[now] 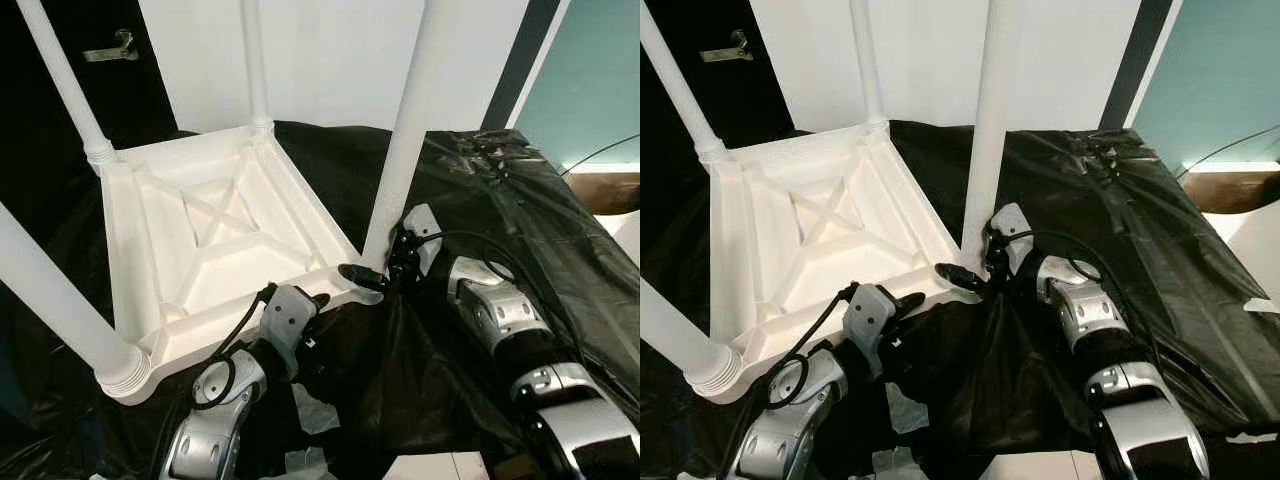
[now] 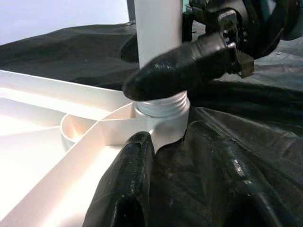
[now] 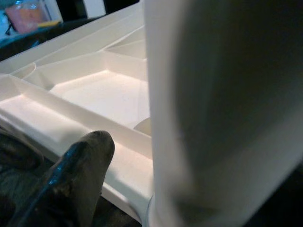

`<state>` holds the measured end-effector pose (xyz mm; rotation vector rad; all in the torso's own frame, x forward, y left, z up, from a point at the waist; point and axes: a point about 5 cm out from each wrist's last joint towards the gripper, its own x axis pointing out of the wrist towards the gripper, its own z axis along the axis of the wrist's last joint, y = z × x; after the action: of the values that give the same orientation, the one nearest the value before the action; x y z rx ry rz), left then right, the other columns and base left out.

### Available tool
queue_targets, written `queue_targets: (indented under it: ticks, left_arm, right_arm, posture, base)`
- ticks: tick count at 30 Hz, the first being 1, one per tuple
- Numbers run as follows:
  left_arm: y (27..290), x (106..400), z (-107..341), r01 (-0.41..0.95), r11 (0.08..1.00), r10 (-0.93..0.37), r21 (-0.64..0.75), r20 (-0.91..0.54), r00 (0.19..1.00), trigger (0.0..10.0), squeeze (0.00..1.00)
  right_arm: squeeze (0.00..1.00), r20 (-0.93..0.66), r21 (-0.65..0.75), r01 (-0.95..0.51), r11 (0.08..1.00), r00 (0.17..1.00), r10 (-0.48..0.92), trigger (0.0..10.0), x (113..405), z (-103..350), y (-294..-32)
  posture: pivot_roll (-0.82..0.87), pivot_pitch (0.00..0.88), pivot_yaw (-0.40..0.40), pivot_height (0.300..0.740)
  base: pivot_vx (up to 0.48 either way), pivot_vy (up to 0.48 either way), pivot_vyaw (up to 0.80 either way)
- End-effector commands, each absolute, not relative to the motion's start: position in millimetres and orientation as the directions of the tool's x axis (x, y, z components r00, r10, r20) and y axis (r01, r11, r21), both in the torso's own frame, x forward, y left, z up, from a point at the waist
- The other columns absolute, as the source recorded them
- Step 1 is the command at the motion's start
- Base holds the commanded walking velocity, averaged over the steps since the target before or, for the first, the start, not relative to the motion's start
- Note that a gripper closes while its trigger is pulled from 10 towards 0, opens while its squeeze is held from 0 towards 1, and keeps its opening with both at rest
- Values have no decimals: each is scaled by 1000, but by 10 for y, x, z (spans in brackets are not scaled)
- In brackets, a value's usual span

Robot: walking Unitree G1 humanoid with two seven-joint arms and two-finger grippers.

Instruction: Building children table

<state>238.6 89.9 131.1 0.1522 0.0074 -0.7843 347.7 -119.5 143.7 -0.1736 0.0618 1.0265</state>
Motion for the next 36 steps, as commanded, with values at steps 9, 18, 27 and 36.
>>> queue_targets:
  ticks: [9,18,27,36]
  left_arm:
    - [950,2399,1311,636,761,-635,128,-60,771,10000,0]
    - [946,2385,1311,634,763,-633,124,-59,772,10000,0]
    - [940,2373,1303,639,760,-636,121,-62,769,10000,0]
    - [925,2365,1301,650,751,-647,115,-66,760,10000,0]
  right_arm:
    - [0,-242,-146,-875,462,485,840,0,3515,1345,-1299]
    - [0,-263,-141,-810,569,585,767,3529,3543,1266,-1315]
    - [0,-233,-75,-660,748,741,630,10000,3518,1154,-1234]
    - [0,-228,-15,-316,949,925,304,10000,3346,959,-1043]
  posture:
    - [169,1,-49,740]
    - [165,10,-50,740]
    - [160,20,-48,740]
    - [149,26,-37,740]
  base:
    - [0,0,0]
    - [0,0,0]
    - [0,0,0]
    - [0,0,0]
